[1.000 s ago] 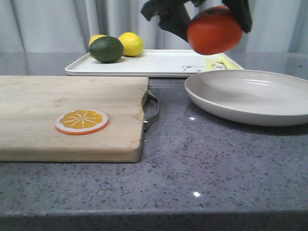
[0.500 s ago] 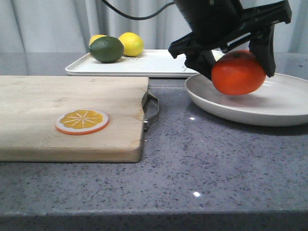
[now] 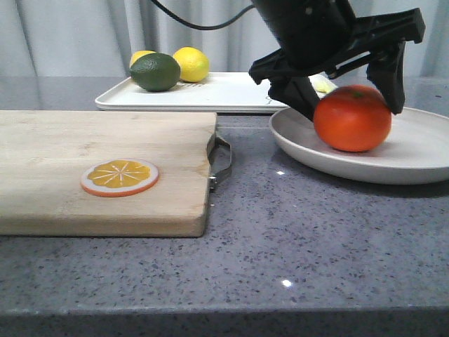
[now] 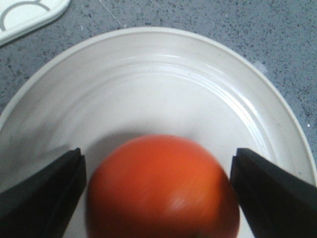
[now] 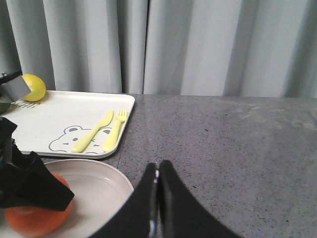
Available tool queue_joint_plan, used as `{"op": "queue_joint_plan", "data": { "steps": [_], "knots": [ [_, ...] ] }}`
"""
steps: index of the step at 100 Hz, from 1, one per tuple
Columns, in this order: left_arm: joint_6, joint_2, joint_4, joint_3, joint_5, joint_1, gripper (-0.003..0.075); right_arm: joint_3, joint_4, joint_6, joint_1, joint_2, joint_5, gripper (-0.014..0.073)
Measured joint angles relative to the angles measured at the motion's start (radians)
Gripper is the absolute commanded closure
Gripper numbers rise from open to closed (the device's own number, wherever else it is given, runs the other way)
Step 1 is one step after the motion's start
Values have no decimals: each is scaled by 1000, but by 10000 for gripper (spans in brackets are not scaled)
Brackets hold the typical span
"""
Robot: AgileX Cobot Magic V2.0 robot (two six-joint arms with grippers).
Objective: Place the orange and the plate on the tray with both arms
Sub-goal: 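Open the left gripper and lift it away from the orange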
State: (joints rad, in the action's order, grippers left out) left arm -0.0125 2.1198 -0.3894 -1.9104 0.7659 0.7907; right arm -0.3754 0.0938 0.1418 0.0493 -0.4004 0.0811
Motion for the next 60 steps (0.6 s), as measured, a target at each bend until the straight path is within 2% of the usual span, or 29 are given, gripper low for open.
{"op": "queue_joint_plan", "data": {
  "steps": [42,60],
  "knots": [
    [0,0,4,-68,67,-15,106,0,0,0,0,0,0,650],
    [0,-17,31,-81,85,-31,218,0,0,0,0,0,7,650]
  ]
}}
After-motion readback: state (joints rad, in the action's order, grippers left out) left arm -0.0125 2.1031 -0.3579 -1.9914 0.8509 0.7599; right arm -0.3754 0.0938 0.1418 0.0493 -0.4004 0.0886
